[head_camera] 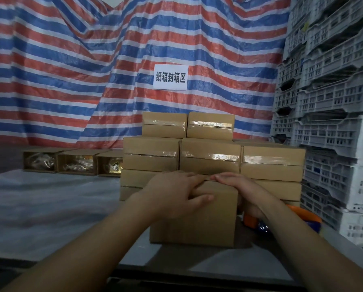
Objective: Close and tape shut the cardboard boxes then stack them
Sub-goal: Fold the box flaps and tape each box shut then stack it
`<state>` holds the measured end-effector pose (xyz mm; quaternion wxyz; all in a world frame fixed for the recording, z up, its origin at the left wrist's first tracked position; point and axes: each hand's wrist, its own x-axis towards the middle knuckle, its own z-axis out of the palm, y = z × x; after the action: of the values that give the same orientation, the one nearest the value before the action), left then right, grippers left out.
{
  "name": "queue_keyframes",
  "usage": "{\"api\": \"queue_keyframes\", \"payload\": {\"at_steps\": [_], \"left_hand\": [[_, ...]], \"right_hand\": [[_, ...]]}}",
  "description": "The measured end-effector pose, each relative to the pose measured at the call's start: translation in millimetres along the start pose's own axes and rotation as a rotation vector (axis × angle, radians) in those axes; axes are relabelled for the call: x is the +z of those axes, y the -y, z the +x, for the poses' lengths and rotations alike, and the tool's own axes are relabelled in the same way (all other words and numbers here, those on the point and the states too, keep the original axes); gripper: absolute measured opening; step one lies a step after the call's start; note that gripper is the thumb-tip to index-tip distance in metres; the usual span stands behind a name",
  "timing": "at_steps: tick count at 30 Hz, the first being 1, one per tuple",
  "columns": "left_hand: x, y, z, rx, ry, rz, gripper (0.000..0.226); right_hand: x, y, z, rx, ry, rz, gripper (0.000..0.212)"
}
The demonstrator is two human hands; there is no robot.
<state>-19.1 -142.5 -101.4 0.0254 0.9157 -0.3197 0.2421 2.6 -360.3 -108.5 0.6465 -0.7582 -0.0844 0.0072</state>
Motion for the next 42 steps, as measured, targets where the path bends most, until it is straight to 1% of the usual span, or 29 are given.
{"api": "queue_keyframes", "payload": {"at_steps": [1, 3, 5, 6, 7, 8, 9, 10, 11, 13, 14, 17, 21, 24, 26, 28, 31, 34, 35, 37, 39, 40, 42], "left_hand": [[1, 1, 1, 0.002, -0.011, -0.007, 0.064], [2, 3, 2, -0.013, -0.023, -0.018, 0.064], [3, 5, 2, -0.021, -0.024, -0.013, 0.071], [3, 6, 2, -0.017, -0.027, -0.014, 0.074], [4, 6, 2, -0.009, -0.037, -0.020, 0.076], [5, 7, 2, 0.002, -0.049, -0.024, 0.077], [6, 8, 2, 0.012, -0.060, -0.021, 0.079], [7, 9, 2, 0.018, -0.068, -0.012, 0.082], [8, 10, 2, 0.020, -0.077, 0.001, 0.085], [10, 10, 2, 0.024, -0.102, 0.019, 0.089], [11, 10, 2, 0.024, -0.112, 0.020, 0.089], [11, 11, 1, 0.024, -0.114, 0.009, 0.091], [11, 15, 0, 0.027, -0.108, 0.021, 0.091], [9, 15, -2, 0.012, -0.073, 0.034, 0.089], [7, 13, -1, -0.008, -0.041, 0.035, 0.090], [5, 12, -1, -0.044, -0.010, 0.004, 0.089], [1, 9, -1, -0.154, 0.044, -0.130, 0.085], [-6, 9, 0, -0.291, 0.089, -0.399, 0.089], [-9, 9, 1, -0.328, 0.096, -0.498, 0.090], [-15, 11, 3, -0.370, 0.093, -0.665, 0.083], [-20, 11, 5, -0.389, 0.097, -0.761, 0.075], [-23, 10, 5, -0.401, 0.101, -0.795, 0.075], [-27, 9, 4, -0.432, 0.090, -0.858, 0.076]], "right_hand": [[0, 2, -1, 0.006, 0.010, -0.037, 0.023], [-1, 5, -3, -0.012, -0.022, -0.115, 0.021], [-8, 6, -7, -0.120, -0.164, -0.250, 0.023], [-15, 6, -11, -0.214, -0.256, -0.405, 0.024], [-25, 5, -15, -0.305, -0.341, -0.646, 0.023], [-35, 3, -21, -0.349, -0.398, -0.912, 0.023], [-45, 0, -29, -0.335, -0.432, -1.141, 0.026], [-54, -5, -35, -0.273, -0.453, -1.303, 0.033], [-61, -11, -41, -0.192, -0.468, -1.411, 0.040], [-71, -29, -51, -0.070, -0.499, -1.523, 0.054], [-73, -37, -55, -0.045, -0.516, -1.534, 0.058], [-76, -59, -56, -0.029, -0.580, -1.467, 0.061], [-72, -74, -57, -0.091, -0.685, -1.469, 0.059], [-74, -78, -56, -0.138, -0.713, -1.499, 0.058], [-78, -75, -52, -0.138, -0.714, -1.484, 0.061], [-82, -63, -47, -0.129, -0.738, -1.413, 0.068], [-84, -28, -41, -0.167, -0.759, -1.125, 0.077], [-77, 18, -33, -0.255, -0.696, -0.819, 0.074], [-72, 34, -30, -0.279, -0.667, -0.727, 0.069], [-60, 65, -19, -0.290, -0.572, -0.541, 0.060], [-46, 93, -9, -0.257, -0.431, -0.403, 0.062], [-39, 105, -5, -0.252, -0.342, -0.366, 0.059], [-23, 121, 3, -0.245, -0.151, -0.293, 0.044]]}}
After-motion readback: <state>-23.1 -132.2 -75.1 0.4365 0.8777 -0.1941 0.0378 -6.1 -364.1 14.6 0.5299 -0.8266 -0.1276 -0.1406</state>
